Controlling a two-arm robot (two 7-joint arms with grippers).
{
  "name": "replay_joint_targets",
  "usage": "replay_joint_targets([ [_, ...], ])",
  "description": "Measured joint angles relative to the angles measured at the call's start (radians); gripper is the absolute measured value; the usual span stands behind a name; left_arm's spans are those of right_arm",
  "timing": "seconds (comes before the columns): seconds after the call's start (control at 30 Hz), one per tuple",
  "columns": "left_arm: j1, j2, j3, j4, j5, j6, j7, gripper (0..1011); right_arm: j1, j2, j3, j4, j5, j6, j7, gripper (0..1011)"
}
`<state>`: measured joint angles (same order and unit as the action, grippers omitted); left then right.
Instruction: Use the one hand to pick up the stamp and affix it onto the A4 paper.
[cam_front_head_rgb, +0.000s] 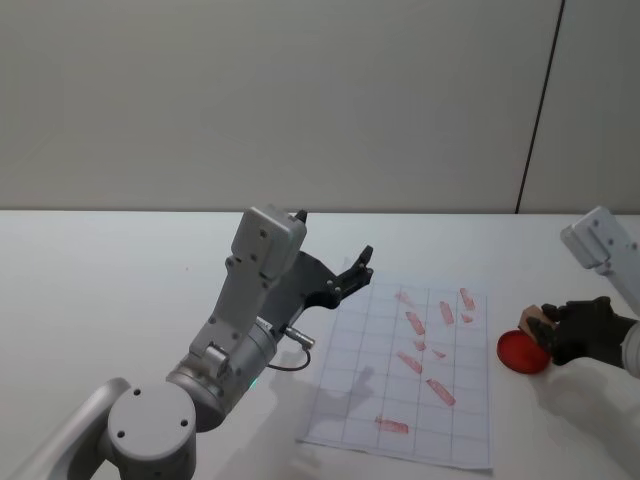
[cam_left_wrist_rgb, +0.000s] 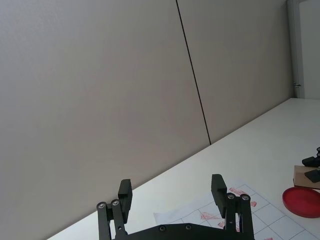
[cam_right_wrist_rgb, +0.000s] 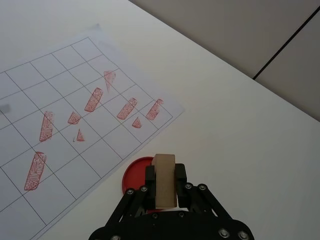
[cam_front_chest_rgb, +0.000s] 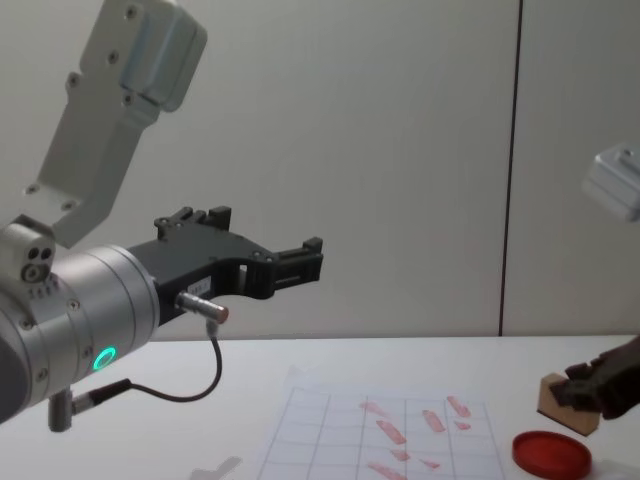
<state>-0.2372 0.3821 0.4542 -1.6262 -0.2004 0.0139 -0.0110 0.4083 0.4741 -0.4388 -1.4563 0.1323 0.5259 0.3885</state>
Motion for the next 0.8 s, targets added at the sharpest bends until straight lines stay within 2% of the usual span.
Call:
replay_joint_targets([
  [0.47,0.0,0.0,0.0,0.0,0.0,0.0,0.0,1002,0.005,-0.009,-0.004,0.01,-0.014,0.014,0.001,227],
  [0.57,0.0,0.0,0.0,0.0,0.0,0.0,0.0,1002,0.006,-0.01,-0.005,0.011,-0.015,0.015,0.001,286],
  [0.6,0.0,0.0,0.0,0.0,0.0,0.0,0.0,1002,0.006,-0.01,-0.005,0.011,-0.015,0.016,0.002,344],
  [0.67,0.0,0.0,0.0,0.0,0.0,0.0,0.0,1002,0.006,-0.011,-0.005,0.012,-0.016,0.016,0.002,384],
  [0.7,0.0,0.0,0.0,0.0,0.0,0.0,0.0,1002,0.006,-0.011,-0.005,0.012,-0.016,0.017,0.002,444],
  [0.8,0.0,0.0,0.0,0.0,0.0,0.0,0.0,1002,0.006,-0.012,-0.005,0.013,-0.017,0.017,0.002,510],
])
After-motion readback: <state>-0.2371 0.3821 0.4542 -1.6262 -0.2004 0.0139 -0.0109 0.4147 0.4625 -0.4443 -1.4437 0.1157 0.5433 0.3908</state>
